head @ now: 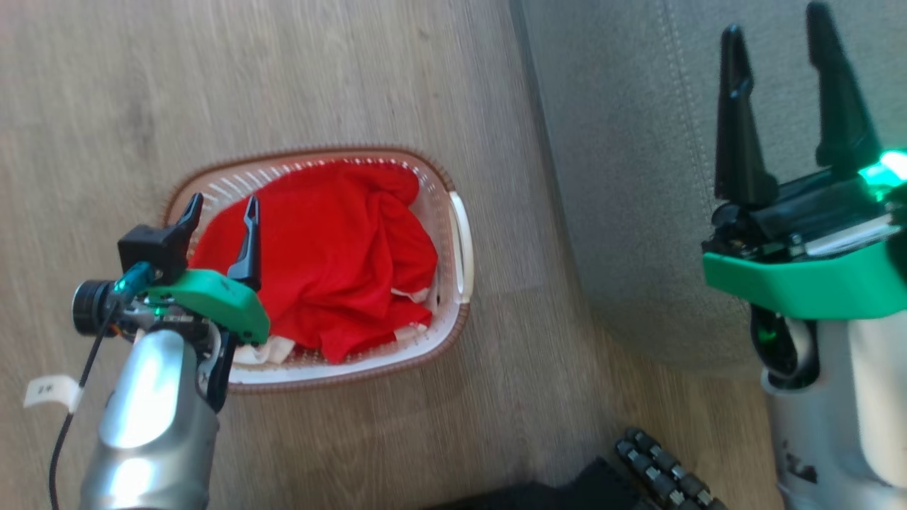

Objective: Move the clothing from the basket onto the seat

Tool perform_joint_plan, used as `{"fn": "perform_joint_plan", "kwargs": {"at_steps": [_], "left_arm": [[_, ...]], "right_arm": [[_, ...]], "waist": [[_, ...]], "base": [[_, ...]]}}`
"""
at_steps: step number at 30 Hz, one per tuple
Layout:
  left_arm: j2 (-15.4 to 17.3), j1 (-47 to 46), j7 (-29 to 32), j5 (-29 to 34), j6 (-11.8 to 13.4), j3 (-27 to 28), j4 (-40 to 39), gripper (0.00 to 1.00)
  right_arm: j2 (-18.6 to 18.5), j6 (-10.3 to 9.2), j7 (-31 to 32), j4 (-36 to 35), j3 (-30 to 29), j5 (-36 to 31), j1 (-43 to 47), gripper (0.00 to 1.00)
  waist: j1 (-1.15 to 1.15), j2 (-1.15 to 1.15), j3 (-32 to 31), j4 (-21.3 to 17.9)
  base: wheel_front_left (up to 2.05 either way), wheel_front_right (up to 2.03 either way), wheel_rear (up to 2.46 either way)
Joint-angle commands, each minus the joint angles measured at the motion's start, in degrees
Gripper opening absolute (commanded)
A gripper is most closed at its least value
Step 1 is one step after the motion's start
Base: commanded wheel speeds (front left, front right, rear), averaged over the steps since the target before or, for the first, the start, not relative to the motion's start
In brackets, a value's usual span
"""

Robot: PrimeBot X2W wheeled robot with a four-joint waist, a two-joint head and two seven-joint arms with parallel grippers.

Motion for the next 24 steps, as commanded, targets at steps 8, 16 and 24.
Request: {"fn": "perform_joint_plan", "kwargs": {"at_steps": [8, 16, 24], "left_arm": [[2.52, -8.09, 0.81, -1.2, -0.85, -0.73, 10.35, 1.0], [2.53, -15.59, 2.07, -1.3, -1.0, -2.89, 19.68, 1.0], [2.57, -20.69, 3.91, -1.05, -0.87, -4.23, 27.13, 1.0]], "right_arm": [[0.66, -0.01, -0.36, -4.83, 0.48, 3.67, -3.08, 1.0], [0.67, -0.01, -0.36, -7.95, 0.49, 3.76, -4.88, 1.0], [0.67, -0.01, -0.36, -11.28, 1.08, 5.29, -6.38, 1.0]], "waist": [[0.0, 0.0, 7.29, -1.19], [0.0, 0.0, 12.52, -1.58], [0.0, 0.0, 15.68, -2.5]], "base": [[0.0, 0.0, 0.0], [0.0, 0.0, 0.0], [0.0, 0.0, 0.0]]}}
